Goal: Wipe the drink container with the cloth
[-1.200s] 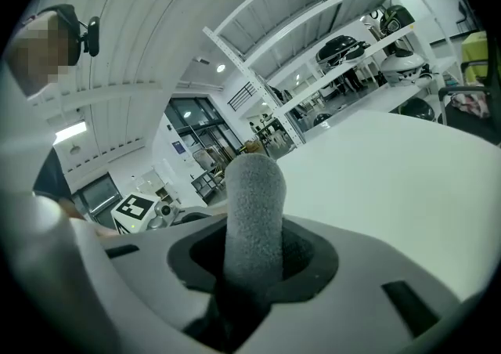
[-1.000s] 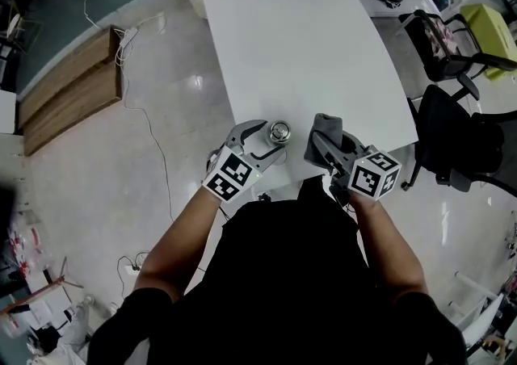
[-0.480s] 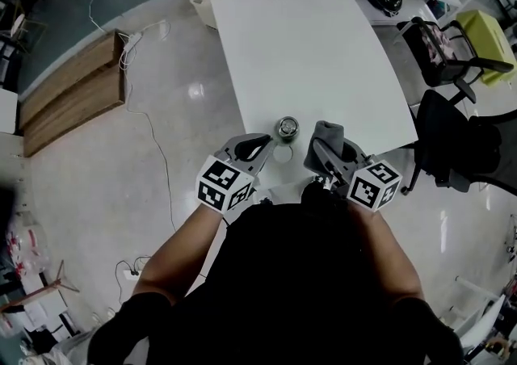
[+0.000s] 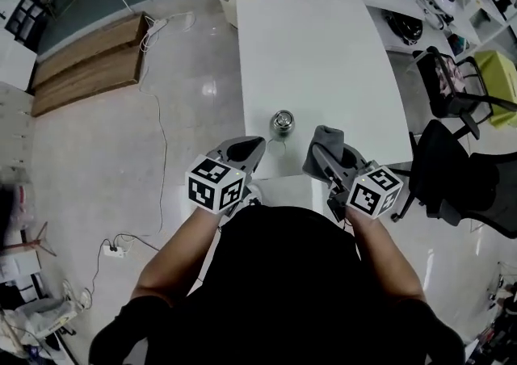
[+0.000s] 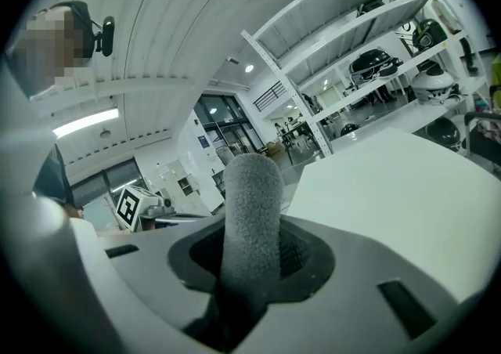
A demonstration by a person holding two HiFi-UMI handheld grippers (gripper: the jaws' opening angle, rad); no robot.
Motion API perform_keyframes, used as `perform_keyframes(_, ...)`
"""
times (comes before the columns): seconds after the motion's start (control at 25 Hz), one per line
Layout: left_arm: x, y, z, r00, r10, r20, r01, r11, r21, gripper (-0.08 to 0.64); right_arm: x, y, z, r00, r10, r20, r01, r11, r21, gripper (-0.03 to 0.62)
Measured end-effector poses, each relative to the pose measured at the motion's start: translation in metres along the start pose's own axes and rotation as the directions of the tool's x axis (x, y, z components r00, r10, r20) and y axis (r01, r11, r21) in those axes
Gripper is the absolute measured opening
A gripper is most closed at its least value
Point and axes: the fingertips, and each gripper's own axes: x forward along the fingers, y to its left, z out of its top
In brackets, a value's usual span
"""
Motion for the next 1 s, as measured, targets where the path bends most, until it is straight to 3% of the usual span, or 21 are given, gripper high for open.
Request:
perform_keyframes(0.36,-0.002,-0.099,-0.044,0.991,0.120,0.061,-0.115,0.990,-0.085,0.017,-0.083,0.006,-0.031,0.992,0.095,-0.083,-0.101,0.992,-0.075,0.109)
perform_keyframes(0.6,-0.020,-0.166,-0.071,0.983,0.169,0.074,-0.164,0.984,-0.076,0.017,-0.144,0.018,-0.054,0.986,0.139,-0.094,-0.146,0.986,-0.078,0.109)
perform_keyframes(0.76,-0.029,-0.193,-0.089,0.978,0.199,0.057,-0.193,0.976,-0.101,0.017,-0.169,0.024,-0.065,0.981,0.162,-0.104,-0.170,0.983,-0.074,0.109)
perform_keyframes(1.0,-0.051,-0.202,-0.083,0.971,0.228,0.073,-0.223,0.972,-0.071,0.017,-0.187,0.041,-0.069,0.981,0.168,-0.092,-0.175,0.982,-0.069,0.109)
